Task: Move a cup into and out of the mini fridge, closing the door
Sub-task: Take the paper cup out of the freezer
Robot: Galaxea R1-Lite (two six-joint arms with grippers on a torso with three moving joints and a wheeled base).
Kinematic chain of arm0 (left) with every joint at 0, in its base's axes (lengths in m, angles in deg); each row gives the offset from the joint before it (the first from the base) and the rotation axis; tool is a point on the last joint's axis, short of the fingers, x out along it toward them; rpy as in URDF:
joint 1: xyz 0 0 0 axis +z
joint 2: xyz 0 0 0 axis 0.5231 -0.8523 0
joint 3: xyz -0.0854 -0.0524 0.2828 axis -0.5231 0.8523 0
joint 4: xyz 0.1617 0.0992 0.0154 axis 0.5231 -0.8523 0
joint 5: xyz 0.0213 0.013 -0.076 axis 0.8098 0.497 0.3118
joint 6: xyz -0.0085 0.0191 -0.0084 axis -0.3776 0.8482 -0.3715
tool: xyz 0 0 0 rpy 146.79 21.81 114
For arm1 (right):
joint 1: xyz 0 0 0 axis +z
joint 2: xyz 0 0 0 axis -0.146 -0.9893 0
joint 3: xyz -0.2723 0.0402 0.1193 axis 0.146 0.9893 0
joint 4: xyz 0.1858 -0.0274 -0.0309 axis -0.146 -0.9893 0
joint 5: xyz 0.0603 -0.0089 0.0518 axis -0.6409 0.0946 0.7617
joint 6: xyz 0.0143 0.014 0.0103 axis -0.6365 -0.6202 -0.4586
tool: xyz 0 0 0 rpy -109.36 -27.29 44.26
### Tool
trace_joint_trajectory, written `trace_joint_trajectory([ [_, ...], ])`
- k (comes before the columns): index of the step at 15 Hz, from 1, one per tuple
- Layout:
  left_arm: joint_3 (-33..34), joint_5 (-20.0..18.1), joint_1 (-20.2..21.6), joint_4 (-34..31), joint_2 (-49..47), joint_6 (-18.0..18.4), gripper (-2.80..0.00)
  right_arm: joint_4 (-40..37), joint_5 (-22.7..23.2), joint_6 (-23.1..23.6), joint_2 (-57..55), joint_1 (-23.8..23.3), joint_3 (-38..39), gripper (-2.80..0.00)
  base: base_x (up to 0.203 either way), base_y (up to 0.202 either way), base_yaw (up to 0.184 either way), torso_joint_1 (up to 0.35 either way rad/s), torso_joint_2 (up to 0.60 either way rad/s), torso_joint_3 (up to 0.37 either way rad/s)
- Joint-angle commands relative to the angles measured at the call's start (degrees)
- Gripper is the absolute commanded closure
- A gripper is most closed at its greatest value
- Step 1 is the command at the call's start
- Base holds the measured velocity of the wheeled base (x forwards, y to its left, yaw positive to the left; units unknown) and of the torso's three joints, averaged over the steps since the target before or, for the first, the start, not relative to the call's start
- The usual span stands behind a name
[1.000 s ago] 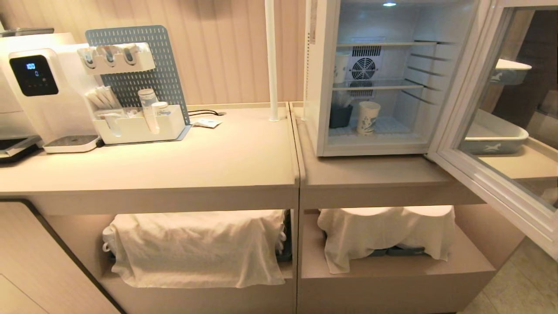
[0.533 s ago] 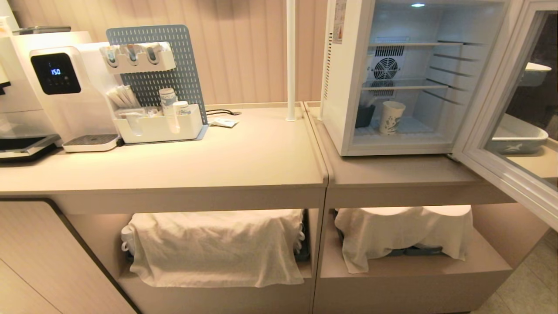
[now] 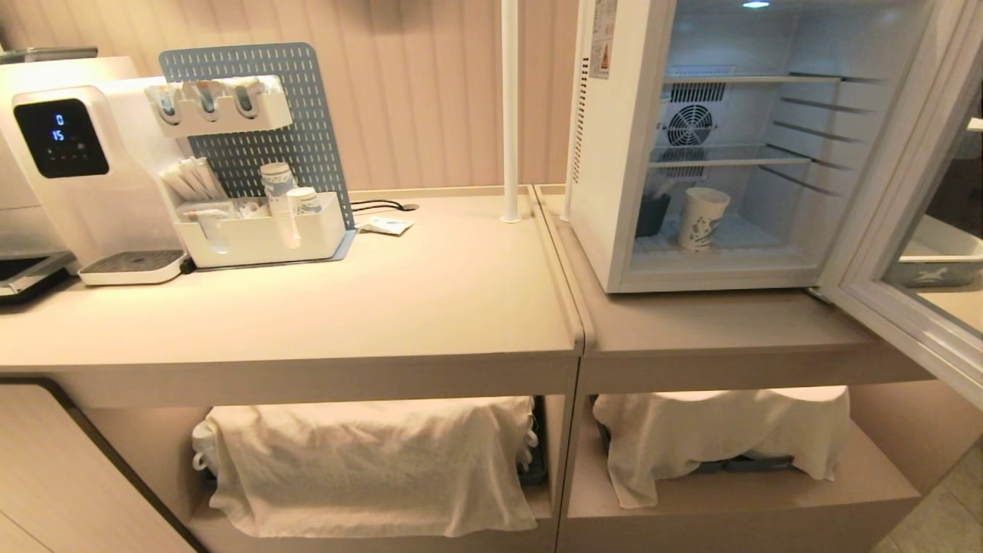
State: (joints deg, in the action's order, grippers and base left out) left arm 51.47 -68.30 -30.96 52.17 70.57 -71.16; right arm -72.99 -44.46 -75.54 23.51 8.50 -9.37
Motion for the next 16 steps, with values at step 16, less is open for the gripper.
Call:
trace_joint_trajectory([
  [16,0.3,0.5,0.0,0.9,-0.1,-3.2,0.00,-31.9,6.6,-6.7,-46.8,0.4,-80.2,0.00,0.080,0.000,0.000,0.002,0.00,0.001],
])
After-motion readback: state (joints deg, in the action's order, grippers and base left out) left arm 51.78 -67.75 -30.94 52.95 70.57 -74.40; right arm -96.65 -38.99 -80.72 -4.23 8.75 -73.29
